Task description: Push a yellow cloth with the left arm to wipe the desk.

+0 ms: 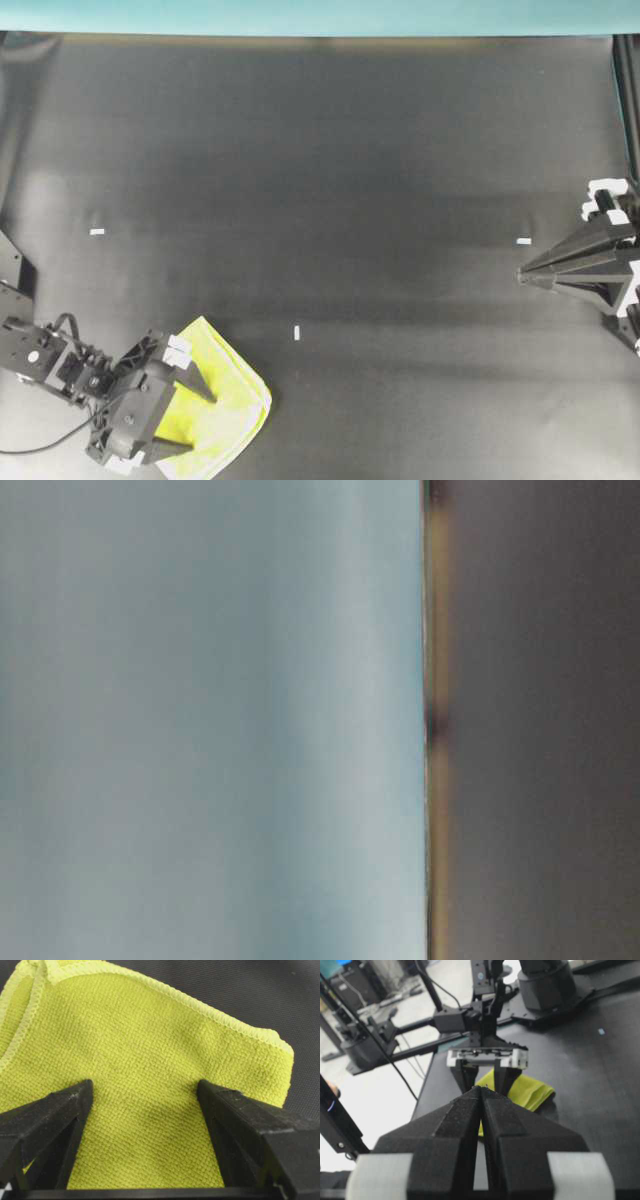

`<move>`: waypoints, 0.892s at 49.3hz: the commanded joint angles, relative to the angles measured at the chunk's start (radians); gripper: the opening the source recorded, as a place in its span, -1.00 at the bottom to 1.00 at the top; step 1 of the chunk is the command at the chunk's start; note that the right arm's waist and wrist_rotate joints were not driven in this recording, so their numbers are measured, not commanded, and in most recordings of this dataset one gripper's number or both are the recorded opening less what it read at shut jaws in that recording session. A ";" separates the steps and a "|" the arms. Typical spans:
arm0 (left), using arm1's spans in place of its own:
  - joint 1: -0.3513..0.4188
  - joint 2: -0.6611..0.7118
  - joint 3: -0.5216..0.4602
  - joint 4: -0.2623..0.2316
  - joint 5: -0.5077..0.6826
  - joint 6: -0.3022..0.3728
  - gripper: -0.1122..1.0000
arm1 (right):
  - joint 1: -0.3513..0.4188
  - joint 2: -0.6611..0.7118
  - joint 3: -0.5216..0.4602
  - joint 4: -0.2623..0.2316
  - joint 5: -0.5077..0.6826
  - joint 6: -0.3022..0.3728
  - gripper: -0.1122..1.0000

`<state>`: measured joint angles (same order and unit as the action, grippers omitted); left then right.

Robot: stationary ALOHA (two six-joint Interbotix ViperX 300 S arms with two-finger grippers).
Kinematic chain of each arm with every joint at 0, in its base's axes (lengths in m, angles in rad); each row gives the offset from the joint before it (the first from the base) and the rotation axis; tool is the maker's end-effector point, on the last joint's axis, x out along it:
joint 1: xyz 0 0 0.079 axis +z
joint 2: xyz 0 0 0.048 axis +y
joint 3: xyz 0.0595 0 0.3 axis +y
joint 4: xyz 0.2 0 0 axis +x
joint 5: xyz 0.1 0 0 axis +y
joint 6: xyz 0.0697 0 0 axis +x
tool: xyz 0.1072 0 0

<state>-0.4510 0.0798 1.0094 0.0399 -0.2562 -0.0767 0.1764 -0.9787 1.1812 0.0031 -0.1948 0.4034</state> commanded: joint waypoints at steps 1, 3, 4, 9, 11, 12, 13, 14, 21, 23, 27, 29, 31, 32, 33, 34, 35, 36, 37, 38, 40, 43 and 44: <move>-0.020 0.006 0.000 0.003 0.021 -0.003 0.70 | 0.000 0.006 -0.009 0.002 -0.012 0.000 -0.81; -0.018 0.003 -0.005 0.005 0.021 0.002 0.70 | 0.002 0.006 -0.009 0.002 -0.012 0.000 -0.81; -0.018 0.002 -0.008 0.003 0.018 0.000 0.70 | 0.002 0.006 -0.008 0.002 -0.012 0.000 -0.81; -0.006 -0.032 -0.032 0.003 0.014 0.012 0.70 | 0.002 0.005 -0.009 0.002 -0.012 0.002 -0.81; 0.005 -0.052 -0.038 0.003 0.014 0.017 0.70 | 0.002 0.005 -0.009 0.002 -0.012 0.000 -0.81; 0.009 -0.066 -0.041 0.003 0.014 0.021 0.70 | 0.002 0.006 -0.009 0.002 -0.012 0.002 -0.81; 0.015 -0.080 -0.043 0.003 0.014 0.025 0.70 | 0.002 0.005 -0.009 0.002 -0.014 0.002 -0.81; 0.020 -0.094 -0.043 0.005 0.014 0.031 0.70 | 0.002 0.005 -0.009 0.002 -0.012 0.000 -0.81; 0.038 -0.207 -0.035 0.005 0.021 0.083 0.70 | 0.002 0.003 -0.009 0.002 -0.008 0.000 -0.81; 0.040 -0.244 -0.031 0.005 0.021 0.095 0.70 | 0.002 0.002 -0.009 0.002 -0.008 0.000 -0.81; 0.043 -0.319 -0.018 0.005 0.029 0.109 0.70 | 0.002 0.002 -0.009 0.002 -0.006 0.000 -0.81; 0.043 -0.356 -0.011 0.003 0.037 0.114 0.70 | 0.002 0.000 -0.009 0.002 -0.005 0.000 -0.81; 0.043 -0.391 -0.002 0.005 0.048 0.114 0.70 | 0.002 -0.002 -0.009 0.000 -0.005 0.000 -0.81; 0.043 -0.408 0.003 0.003 0.054 0.114 0.70 | 0.002 -0.002 -0.009 0.002 -0.005 0.002 -0.81; 0.043 -0.426 0.008 0.003 0.061 0.114 0.70 | 0.002 -0.002 -0.009 0.002 -0.005 0.002 -0.81; 0.043 -0.443 0.014 0.003 0.067 0.114 0.70 | 0.002 -0.003 -0.009 0.002 -0.005 0.002 -0.81; 0.043 -0.459 0.020 0.005 0.075 0.112 0.70 | 0.000 -0.005 -0.009 0.002 -0.005 0.002 -0.81; 0.043 -0.474 0.028 0.005 0.083 0.112 0.70 | 0.002 -0.005 -0.009 0.000 -0.005 0.002 -0.81; 0.043 -0.488 0.034 0.005 0.089 0.110 0.70 | 0.002 -0.006 -0.008 0.002 -0.003 0.000 -0.81; 0.043 -0.502 0.040 0.005 0.097 0.110 0.70 | 0.000 -0.006 -0.008 0.000 -0.005 0.000 -0.81; 0.043 -0.528 0.052 0.003 0.106 0.110 0.69 | 0.002 -0.008 -0.008 0.000 -0.003 0.000 -0.81; 0.044 -0.568 0.067 0.003 0.110 0.110 0.69 | 0.002 -0.009 -0.009 0.002 -0.003 0.000 -0.81; 0.046 -0.580 0.072 0.003 0.109 0.110 0.69 | 0.002 -0.009 -0.009 0.002 -0.003 0.002 -0.81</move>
<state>-0.4096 -0.4433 1.0738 0.0414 -0.1488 0.0353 0.1779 -0.9910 1.1812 0.0031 -0.1933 0.4050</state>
